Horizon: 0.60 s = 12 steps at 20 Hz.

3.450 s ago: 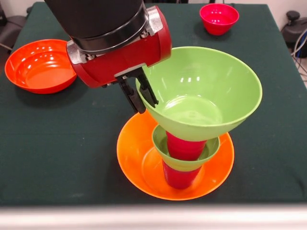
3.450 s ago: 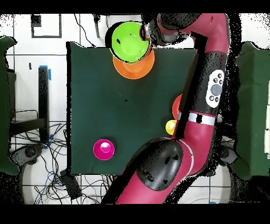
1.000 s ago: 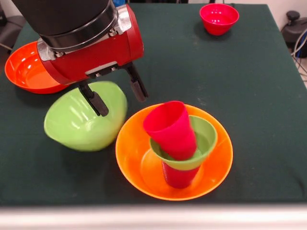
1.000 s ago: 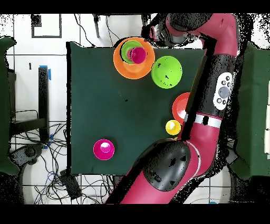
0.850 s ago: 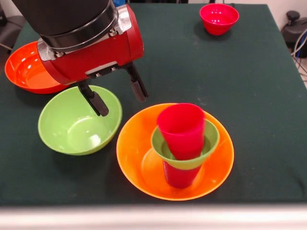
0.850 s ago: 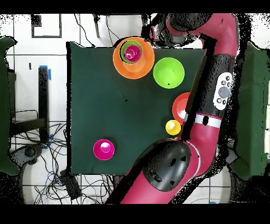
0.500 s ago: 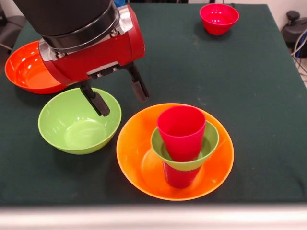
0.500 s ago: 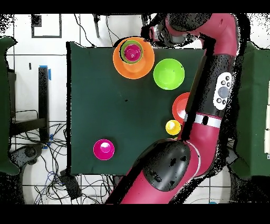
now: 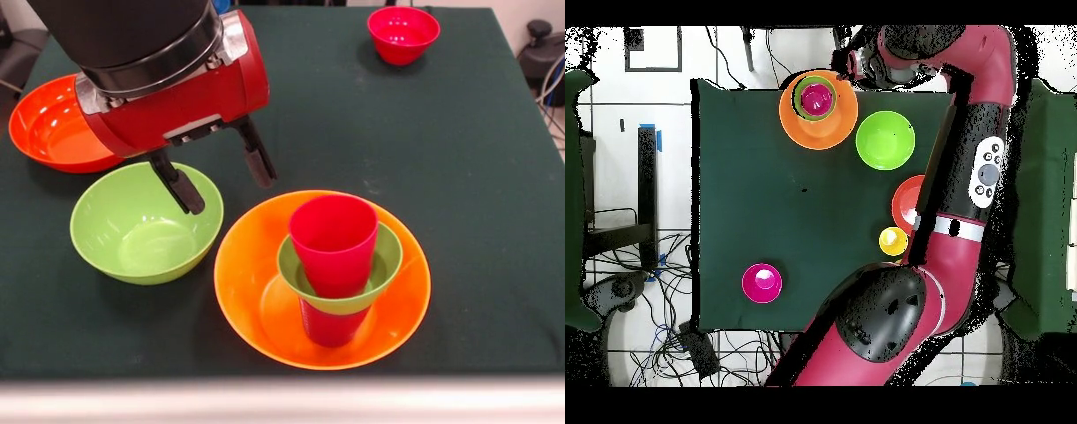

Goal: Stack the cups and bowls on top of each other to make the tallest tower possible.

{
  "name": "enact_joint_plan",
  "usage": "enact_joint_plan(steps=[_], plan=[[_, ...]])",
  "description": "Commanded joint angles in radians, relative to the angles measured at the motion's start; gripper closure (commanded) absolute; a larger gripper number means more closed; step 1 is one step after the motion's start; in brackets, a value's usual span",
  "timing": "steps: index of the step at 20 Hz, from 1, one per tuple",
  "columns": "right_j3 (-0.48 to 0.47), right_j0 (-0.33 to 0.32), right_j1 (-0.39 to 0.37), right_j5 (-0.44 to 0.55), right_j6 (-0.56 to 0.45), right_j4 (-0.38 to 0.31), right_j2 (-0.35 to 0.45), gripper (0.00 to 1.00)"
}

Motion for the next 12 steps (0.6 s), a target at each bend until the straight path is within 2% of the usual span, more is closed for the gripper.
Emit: enact_joint_plan(steps=[1,4,6,8,12], plan=[[0.07,0.016,-0.02,0.012,-0.363,-0.112,-0.047,0.0],[-0.011,0.03,0.019,0.0,-0.407,-0.207,-0.024,0.0],[-0.026,0.023,0.035,-0.026,-0.436,-0.246,-0.016,0.0],[-0.034,0.017,0.033,-0.04,-0.459,-0.279,-0.011,0.0],[-0.086,0.018,0.032,-0.024,-0.5,-0.398,0.032,0.0]])
